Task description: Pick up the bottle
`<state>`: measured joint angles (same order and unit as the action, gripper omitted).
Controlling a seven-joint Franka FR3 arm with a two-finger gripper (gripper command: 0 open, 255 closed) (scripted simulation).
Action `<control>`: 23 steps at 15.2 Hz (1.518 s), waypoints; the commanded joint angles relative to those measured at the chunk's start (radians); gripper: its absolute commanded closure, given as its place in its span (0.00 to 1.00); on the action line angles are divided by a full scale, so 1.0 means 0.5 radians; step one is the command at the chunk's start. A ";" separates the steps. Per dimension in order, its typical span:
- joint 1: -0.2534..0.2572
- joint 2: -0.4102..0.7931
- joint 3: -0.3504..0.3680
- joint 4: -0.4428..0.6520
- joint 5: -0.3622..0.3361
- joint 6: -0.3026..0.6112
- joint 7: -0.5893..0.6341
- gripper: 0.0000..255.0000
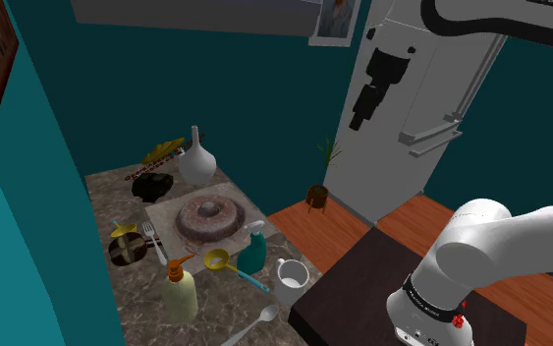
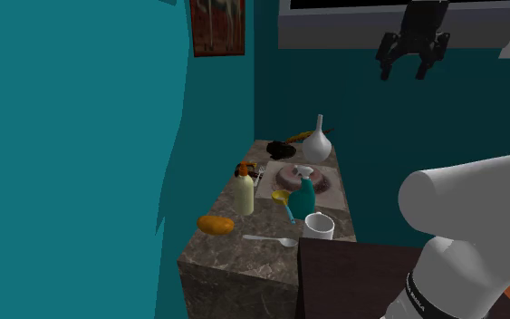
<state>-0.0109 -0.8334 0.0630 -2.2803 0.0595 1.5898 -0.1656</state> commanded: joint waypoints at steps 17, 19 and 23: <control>0.095 0.685 0.623 -0.023 0.202 0.606 0.589 0.00; 0.095 0.810 0.702 0.016 0.193 0.677 0.671 0.00; 0.091 1.084 0.855 0.122 0.134 0.808 0.850 0.00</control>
<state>0.0359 -0.3272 0.4722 -2.2384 0.1357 1.9820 0.2360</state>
